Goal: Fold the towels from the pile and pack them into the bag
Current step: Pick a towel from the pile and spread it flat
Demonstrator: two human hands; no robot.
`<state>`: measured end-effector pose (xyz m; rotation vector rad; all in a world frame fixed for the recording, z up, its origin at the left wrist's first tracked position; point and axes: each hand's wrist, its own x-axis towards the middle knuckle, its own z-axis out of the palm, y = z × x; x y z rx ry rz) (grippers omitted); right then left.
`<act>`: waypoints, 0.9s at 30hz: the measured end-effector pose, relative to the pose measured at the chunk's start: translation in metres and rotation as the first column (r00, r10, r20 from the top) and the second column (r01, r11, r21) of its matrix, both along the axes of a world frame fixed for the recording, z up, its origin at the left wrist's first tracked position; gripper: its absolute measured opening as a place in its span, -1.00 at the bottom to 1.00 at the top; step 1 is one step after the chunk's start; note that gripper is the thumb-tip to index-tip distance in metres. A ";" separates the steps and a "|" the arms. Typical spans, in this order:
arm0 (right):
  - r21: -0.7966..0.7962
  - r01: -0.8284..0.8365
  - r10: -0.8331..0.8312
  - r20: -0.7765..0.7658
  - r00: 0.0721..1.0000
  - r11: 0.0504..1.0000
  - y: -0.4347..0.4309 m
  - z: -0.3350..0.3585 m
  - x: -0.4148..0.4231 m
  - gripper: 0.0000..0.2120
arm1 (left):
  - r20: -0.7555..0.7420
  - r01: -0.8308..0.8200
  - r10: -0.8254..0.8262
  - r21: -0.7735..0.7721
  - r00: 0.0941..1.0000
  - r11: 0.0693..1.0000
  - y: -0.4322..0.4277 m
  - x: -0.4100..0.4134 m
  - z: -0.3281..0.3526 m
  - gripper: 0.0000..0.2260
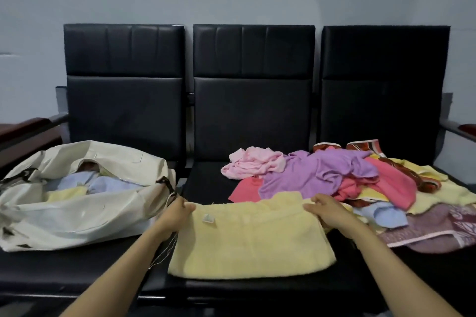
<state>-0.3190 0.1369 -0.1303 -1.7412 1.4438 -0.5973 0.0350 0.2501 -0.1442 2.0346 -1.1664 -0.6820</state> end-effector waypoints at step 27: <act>-0.273 -0.095 -0.007 -0.349 0.937 0.957 -0.063 -0.028 0.046 -0.63 | 0.367 -0.086 -0.091 0.438 0.926 0.895 -0.064 0.026 -0.037 -0.52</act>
